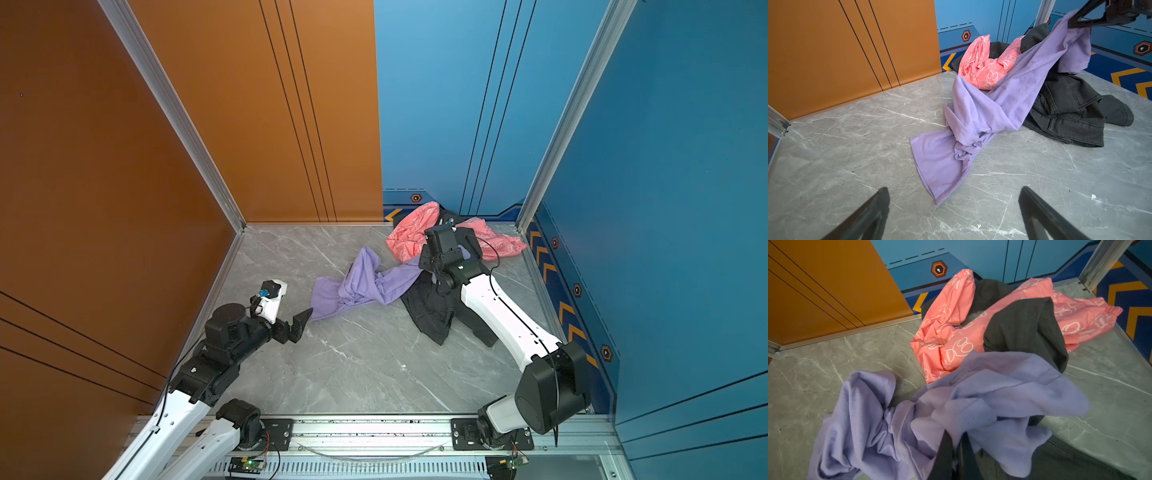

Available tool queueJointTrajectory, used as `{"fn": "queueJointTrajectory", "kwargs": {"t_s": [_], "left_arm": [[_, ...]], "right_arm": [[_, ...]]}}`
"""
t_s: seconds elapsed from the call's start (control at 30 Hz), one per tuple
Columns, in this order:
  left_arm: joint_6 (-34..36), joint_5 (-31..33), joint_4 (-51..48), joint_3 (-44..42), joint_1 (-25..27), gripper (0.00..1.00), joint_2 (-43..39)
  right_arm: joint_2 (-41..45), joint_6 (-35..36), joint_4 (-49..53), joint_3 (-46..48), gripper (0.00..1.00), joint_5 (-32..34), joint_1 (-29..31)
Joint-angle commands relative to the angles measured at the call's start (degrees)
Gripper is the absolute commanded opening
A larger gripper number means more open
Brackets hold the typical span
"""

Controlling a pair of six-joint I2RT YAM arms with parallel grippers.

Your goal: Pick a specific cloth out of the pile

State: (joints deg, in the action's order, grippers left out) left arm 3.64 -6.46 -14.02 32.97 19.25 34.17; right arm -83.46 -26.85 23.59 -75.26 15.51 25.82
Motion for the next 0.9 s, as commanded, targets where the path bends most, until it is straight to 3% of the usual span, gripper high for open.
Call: {"fn": "queueJointTrajectory", "kwargs": {"t_s": [0.0,0.33,0.63,0.73,0.87], "left_arm": [[0.46,0.26,0.48,-0.64,-0.09,0.98,-0.52],[0.55,0.60,0.44,-0.77,-0.18,0.98,-0.92],[0.72,1.47,0.47,-0.89,-0.28,0.98,-1.77],[0.73,1.91,0.49,-0.98,-0.35,0.98,-2.08],[0.75,2.59,0.48,-1.05,-0.37,0.98,-2.45]], "right_arm": [[-0.02,1.87,-3.52,-5.38,0.01,1.23,3.08],[-15.48,3.95,-5.51,-22.59,0.00,-7.67,17.37],[-29.64,2.52,-4.08,-35.57,0.00,-15.78,25.09],[-31.61,1.04,-3.31,-35.66,0.16,-17.57,25.33],[-30.75,1.67,-1.54,-34.61,0.55,-17.34,24.66]]}}
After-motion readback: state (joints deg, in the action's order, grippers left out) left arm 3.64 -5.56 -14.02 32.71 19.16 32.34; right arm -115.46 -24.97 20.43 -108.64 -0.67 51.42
